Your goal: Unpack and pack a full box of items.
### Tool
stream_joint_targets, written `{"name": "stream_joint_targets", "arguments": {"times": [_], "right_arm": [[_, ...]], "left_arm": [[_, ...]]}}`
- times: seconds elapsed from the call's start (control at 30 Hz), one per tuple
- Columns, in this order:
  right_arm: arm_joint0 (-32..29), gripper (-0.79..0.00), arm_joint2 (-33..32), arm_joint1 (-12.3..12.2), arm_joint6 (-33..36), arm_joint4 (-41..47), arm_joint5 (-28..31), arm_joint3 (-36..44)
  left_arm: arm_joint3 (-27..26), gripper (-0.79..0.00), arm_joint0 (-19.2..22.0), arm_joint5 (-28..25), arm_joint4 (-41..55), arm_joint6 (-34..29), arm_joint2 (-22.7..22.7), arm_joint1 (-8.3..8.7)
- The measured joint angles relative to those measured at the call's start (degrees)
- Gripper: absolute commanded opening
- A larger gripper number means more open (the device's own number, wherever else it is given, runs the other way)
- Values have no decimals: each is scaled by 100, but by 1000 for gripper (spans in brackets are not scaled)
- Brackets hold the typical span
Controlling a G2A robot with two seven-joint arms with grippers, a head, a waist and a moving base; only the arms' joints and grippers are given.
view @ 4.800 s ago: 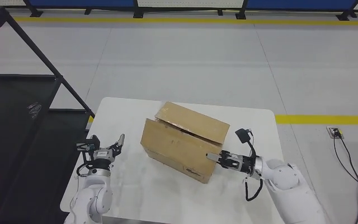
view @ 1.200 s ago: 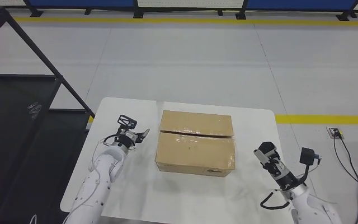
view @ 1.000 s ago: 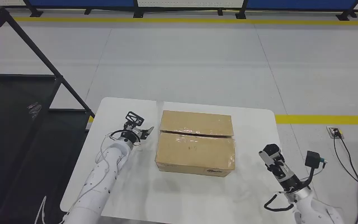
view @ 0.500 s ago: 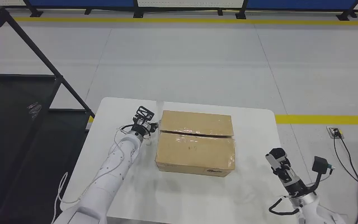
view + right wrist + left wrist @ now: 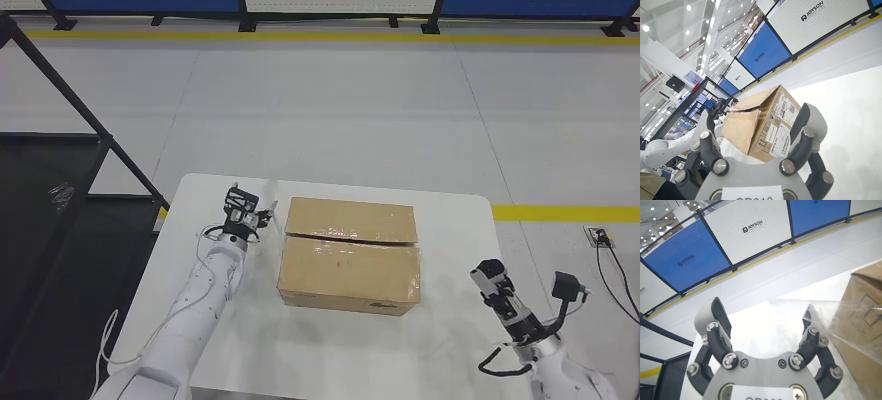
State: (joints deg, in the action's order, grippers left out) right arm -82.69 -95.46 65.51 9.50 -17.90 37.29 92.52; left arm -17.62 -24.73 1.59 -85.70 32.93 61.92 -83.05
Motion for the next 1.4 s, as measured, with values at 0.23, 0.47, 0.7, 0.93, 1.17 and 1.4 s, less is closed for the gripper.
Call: {"name": "stream_joint_targets", "arguments": {"times": [0.23, 0.47, 0.7, 0.93, 1.17, 1.4], "right_arm": [[184, 0, 64, -11, 164, 24, 46, -37], [444, 0, 198, -19, 370, 26, 66, -91], [690, 0, 362, -22, 536, 22, 77, -167], [880, 0, 501, -23, 624, 32, 108, -280], [1061, 0, 620, -25, 706, 62, 123, -432], [1124, 0, 658, -36, 754, 76, 139, -485]], "left_arm": [[-166, 0, -299, 402, 59, 345, 177, 143], [-667, 0, -808, 847, 152, 532, 464, 335], [-1413, 0, -1452, 1101, 184, 398, 807, 540], [-2301, 0, -2153, 1298, 196, -12, 1184, 709], [-3040, 0, -2756, 1280, 310, -424, 1578, 832], [-3377, 0, -3192, 854, 55, -671, 1656, 914]]}}
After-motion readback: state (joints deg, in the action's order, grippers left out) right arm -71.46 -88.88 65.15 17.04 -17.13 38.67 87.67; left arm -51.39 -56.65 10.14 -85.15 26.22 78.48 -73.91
